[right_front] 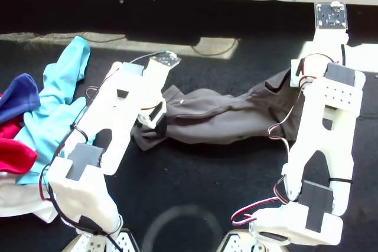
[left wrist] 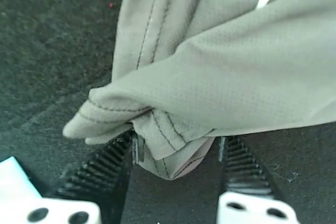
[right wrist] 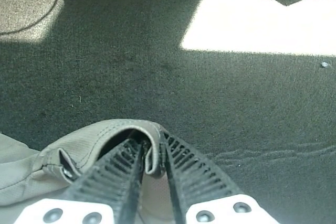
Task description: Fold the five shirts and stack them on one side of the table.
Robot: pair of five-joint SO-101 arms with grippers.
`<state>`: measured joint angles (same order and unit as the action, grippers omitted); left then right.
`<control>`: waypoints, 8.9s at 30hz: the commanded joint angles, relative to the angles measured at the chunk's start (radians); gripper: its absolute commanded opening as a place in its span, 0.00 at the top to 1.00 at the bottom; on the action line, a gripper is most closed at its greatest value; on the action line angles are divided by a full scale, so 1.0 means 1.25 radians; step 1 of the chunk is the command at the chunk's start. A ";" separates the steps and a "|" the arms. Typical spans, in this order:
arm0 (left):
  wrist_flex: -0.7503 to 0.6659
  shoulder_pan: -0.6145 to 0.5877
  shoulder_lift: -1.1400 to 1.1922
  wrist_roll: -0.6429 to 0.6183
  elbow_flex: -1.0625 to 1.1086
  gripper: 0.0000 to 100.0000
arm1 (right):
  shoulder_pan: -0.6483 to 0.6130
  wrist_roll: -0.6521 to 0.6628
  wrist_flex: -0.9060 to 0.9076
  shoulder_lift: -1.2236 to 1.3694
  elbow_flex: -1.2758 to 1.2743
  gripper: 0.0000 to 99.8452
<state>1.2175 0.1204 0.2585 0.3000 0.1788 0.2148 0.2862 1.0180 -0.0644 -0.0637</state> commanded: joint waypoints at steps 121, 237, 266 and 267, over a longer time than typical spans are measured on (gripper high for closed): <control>0.119 -0.158 -0.591 -0.077 -0.258 0.99 | -0.013 0.131 -0.427 -0.436 0.052 0.99; 0.333 -0.142 -0.323 -0.004 -0.106 0.78 | 0.046 0.188 0.416 -0.443 -0.271 0.81; 0.093 -0.179 0.468 -0.193 -0.702 0.99 | -0.033 -0.005 -0.155 0.411 0.073 0.99; 0.114 -0.176 0.510 -0.193 -0.767 0.99 | -0.030 -0.005 -0.155 0.439 0.111 0.99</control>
<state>1.3126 -0.0713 0.7925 0.0621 -0.5301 0.1565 0.2831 0.8416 0.4112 -0.0882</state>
